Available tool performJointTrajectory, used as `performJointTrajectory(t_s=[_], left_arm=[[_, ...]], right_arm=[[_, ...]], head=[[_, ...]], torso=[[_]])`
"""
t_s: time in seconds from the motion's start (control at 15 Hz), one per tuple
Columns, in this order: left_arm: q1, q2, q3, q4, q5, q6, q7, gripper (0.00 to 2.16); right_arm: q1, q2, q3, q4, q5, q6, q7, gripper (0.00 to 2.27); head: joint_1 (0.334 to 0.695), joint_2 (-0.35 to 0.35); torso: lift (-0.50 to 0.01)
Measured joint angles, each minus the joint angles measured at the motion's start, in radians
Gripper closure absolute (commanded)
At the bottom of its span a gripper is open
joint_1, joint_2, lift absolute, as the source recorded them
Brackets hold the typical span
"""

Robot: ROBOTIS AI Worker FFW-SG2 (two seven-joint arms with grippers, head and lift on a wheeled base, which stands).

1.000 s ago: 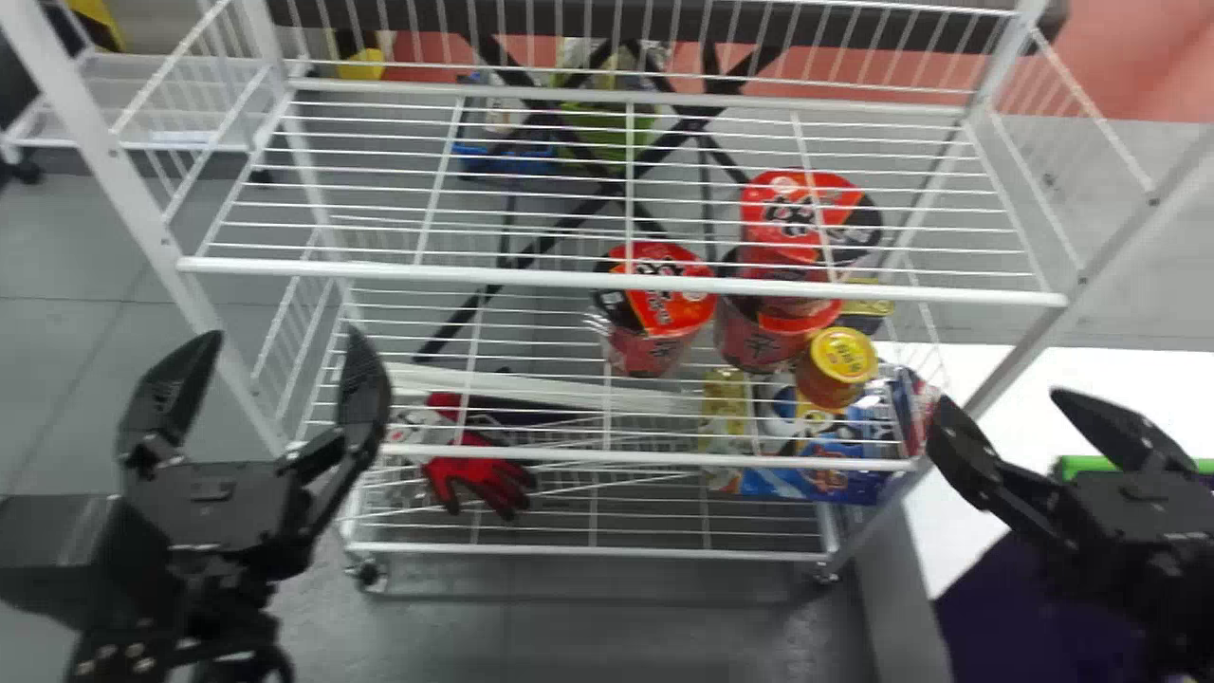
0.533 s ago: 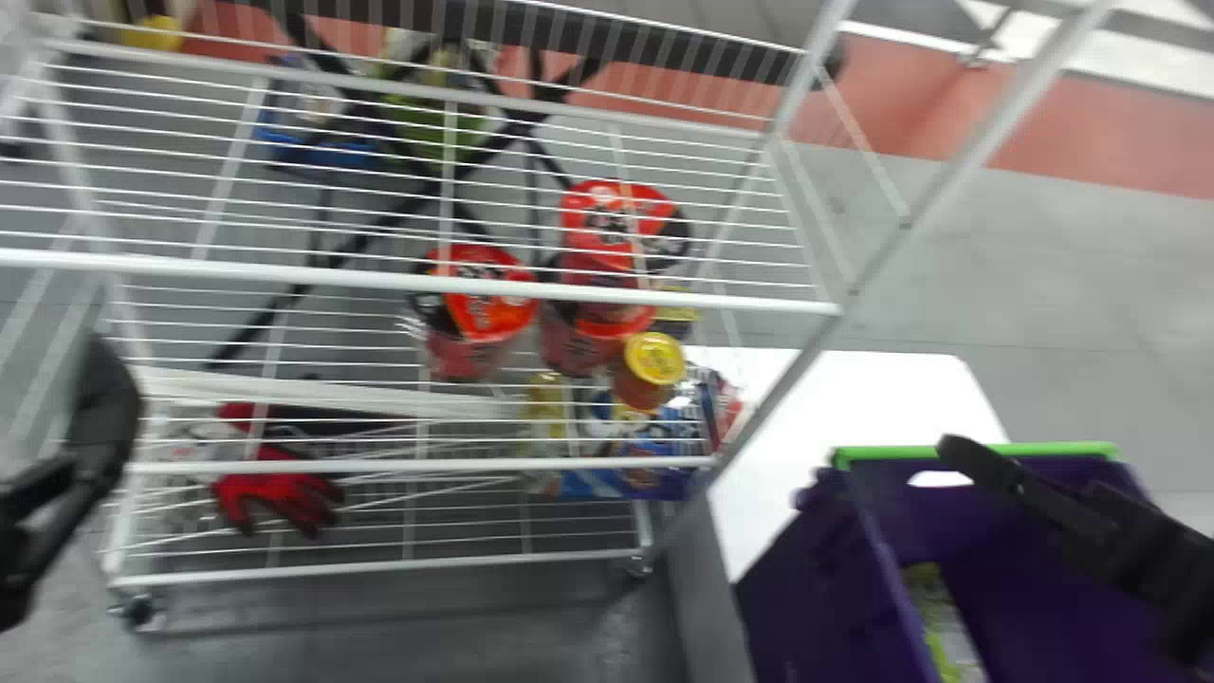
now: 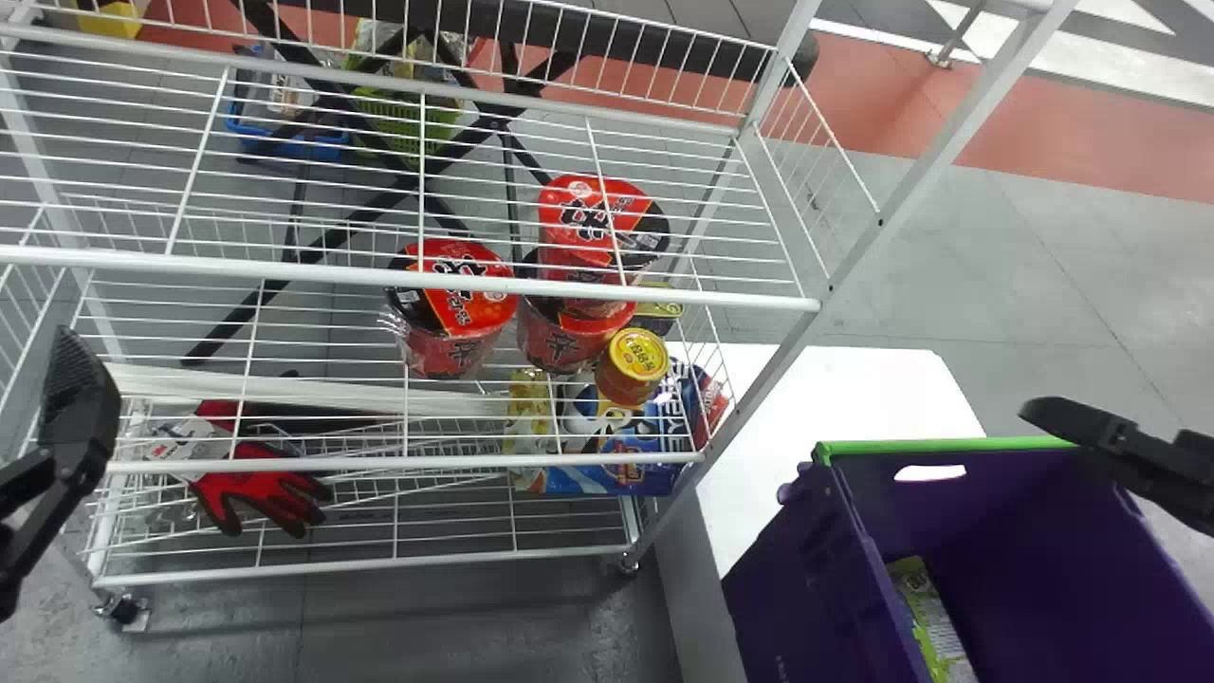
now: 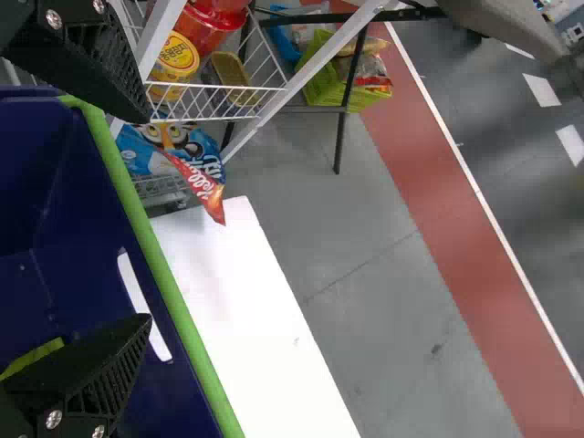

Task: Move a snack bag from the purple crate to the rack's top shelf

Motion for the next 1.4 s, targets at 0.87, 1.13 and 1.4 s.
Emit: performJointTrajectory(t_s=[0.87,1.13,1.4], left_arm=[[-0.021,0.0,-0.039,0.002,-0.034,0.061,0.002,0.12],[-0.023,-0.001,-0.043,0.004,-0.046,0.071,0.003,0.12],[-0.026,0.0,-0.042,0.016,-0.058,0.071,0.003,0.12]], right_arm=[[-0.056,-0.172,0.236,0.534,0.308,-0.492,0.096,0.05],[-0.054,-0.156,0.252,0.667,0.307,-0.568,0.096,0.05],[-0.053,-0.162,0.283,0.825,0.322,-0.638,0.096,0.05]], head=[[0.695,-0.35],[0.695,-0.35],[0.695,-0.35]], torso=[[-0.455],[-0.455],[-0.455]])
